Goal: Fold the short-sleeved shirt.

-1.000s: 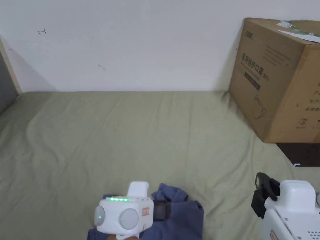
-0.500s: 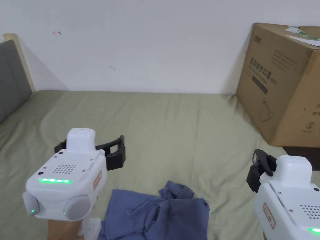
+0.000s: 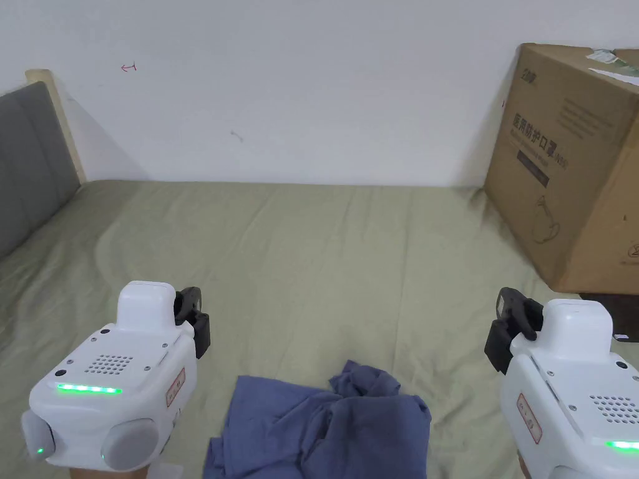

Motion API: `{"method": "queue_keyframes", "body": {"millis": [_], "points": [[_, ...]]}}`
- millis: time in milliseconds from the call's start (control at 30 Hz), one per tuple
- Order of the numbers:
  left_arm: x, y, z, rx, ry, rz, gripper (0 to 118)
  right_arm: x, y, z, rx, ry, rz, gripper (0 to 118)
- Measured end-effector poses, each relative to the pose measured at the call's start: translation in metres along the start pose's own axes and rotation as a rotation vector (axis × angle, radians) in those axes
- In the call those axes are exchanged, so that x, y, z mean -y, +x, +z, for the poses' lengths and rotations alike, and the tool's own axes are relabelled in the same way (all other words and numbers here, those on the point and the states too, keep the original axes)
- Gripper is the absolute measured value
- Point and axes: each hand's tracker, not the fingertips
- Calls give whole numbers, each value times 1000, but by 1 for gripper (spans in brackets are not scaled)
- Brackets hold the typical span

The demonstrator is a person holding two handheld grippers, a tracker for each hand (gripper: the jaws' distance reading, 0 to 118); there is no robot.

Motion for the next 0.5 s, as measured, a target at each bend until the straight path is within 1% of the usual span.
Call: {"method": "queue_keyframes", "body": {"millis": [100,200,267,367,433,467,500], "points": [[6,-2,-10,-11,-96,1,0,2,-1,-1,-6,-5,8,0],[25,-7,-25,-2,-252,48,0,6,1,-2,-9,-13,9,0],[47,-10,-32,26,-343,97,0,10,2,-3,-8,-20,4,0],[83,-13,-39,20,-474,184,0,18,4,-6,-6,-39,-7,0],[106,-12,-41,4,-582,186,2,22,4,-7,-7,-54,-12,0],[117,-11,-41,1,-605,194,15,25,5,-8,-8,-62,-14,0],[126,-10,-42,-4,-637,198,38,27,5,-8,-10,-69,-16,0]]}}
